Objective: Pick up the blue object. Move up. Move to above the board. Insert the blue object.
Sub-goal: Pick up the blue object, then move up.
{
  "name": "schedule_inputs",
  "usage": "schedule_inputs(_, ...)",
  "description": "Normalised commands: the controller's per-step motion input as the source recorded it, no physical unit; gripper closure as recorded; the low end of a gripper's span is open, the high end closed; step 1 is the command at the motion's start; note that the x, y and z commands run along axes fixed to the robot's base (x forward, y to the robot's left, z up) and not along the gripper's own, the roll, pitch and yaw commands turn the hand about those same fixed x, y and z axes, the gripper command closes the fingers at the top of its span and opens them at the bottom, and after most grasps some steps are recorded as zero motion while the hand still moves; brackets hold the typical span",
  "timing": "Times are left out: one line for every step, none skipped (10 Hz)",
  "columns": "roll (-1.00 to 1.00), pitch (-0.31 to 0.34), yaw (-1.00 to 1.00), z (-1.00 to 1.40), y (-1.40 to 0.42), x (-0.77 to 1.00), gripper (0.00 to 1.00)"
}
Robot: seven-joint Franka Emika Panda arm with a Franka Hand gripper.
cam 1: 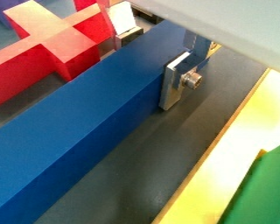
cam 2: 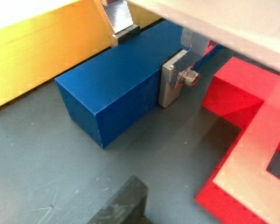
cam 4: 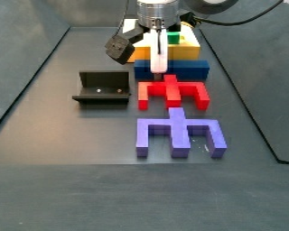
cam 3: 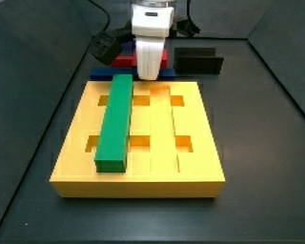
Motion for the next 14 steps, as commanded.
schedule_inputs(0.0,0.0,0.0,0.0,0.0,0.0,1.0)
schedule_inputs(0.0,0.0,0.0,0.0,0.0,0.0,1.0)
schedule_inputs(0.0,0.0,0.0,0.0,0.0,0.0,1.0)
schedule_inputs(0.0,0.0,0.0,0.0,0.0,0.0,1.0)
schedule_inputs(0.0,0.0,0.0,0.0,0.0,0.0,1.0)
schedule_inputs(0.0,0.0,0.0,0.0,0.0,0.0,1.0)
schedule_inputs(0.0,0.0,0.0,0.0,0.0,0.0,1.0)
schedule_inputs(0.0,0.0,0.0,0.0,0.0,0.0,1.0)
schedule_inputs(0.0,0.0,0.0,0.0,0.0,0.0,1.0)
schedule_inputs(0.0,0.0,0.0,0.0,0.0,0.0,1.0)
schedule_inputs(0.0,0.0,0.0,0.0,0.0,0.0,1.0)
schedule_inputs(0.0,0.0,0.0,0.83,0.0,0.0,1.0)
schedule_inputs(0.0,0.011,0.02,0.8,0.04,0.0,1.0)
schedule_inputs(-0.03,0.023,0.01,0.59,0.03,-0.03,1.0)
